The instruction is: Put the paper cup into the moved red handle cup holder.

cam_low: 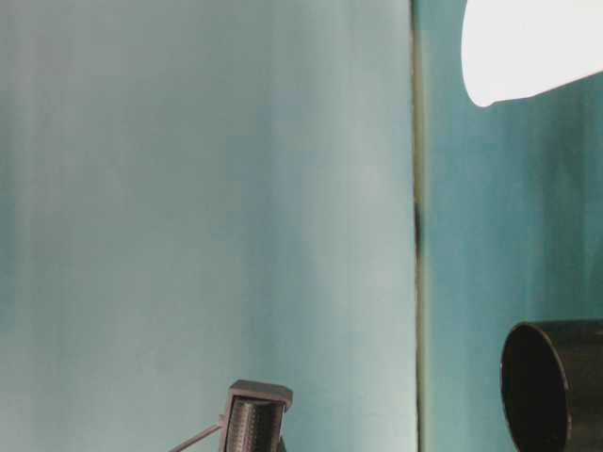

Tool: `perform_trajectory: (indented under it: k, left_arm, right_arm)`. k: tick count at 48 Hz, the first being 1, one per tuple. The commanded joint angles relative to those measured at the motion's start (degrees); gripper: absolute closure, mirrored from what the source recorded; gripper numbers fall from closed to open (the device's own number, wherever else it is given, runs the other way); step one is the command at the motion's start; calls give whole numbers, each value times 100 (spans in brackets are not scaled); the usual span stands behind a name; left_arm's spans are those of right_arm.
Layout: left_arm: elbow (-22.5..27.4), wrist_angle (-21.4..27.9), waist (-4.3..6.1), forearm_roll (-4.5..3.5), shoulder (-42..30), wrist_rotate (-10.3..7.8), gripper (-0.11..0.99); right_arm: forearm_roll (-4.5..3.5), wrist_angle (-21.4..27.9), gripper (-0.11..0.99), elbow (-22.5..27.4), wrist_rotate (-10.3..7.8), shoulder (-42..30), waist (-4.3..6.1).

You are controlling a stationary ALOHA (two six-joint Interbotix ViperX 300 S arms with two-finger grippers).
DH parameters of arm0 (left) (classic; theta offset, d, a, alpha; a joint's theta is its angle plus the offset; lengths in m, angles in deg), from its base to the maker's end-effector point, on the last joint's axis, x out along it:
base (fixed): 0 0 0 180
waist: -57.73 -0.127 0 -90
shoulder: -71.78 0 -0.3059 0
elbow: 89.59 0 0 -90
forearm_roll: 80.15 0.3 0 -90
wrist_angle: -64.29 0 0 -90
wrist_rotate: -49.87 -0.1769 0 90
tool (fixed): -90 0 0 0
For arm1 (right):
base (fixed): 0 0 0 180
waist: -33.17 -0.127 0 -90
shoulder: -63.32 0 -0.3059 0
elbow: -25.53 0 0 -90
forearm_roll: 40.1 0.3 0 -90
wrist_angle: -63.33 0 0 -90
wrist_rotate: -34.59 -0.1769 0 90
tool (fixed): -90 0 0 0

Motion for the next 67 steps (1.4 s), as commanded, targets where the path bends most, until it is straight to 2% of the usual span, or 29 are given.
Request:
perform_trajectory:
  k: [1,5,10,12,18,20,36,48,58,62,67]
  left_arm:
    - [62,-26,-9,9,18,9,-5]
    - [70,-53,-9,18,18,9,-2]
    - [53,-211,0,18,18,-26,8]
    - [44,-290,9,18,18,-35,16]
    - [18,-457,62,9,18,-44,55]
    - [9,-475,70,9,18,-44,60]
    - [9,-237,97,9,26,-62,60]
    - [44,-211,97,9,44,-264,60]
    - [202,-35,-35,9,352,-343,60]
    - [325,141,-123,9,615,-352,60]
    - [448,378,-185,9,949,-352,60]
  right_arm:
    - [18,-26,98,132,-44,-44,9]
    - [18,-26,98,123,-44,-44,9]
    - [18,-35,98,123,-44,-44,9]
    - [18,-26,98,123,-44,-44,9]
    - [18,-26,98,123,-44,-44,9]
    - [18,-26,98,123,-44,-44,9]
    - [18,26,98,123,-44,-44,9]
    - [18,26,98,123,-44,-44,9]
    - [18,26,98,114,-44,-44,9]
    - [18,26,98,123,-44,-44,9]
    - [18,26,98,114,-44,-44,9]
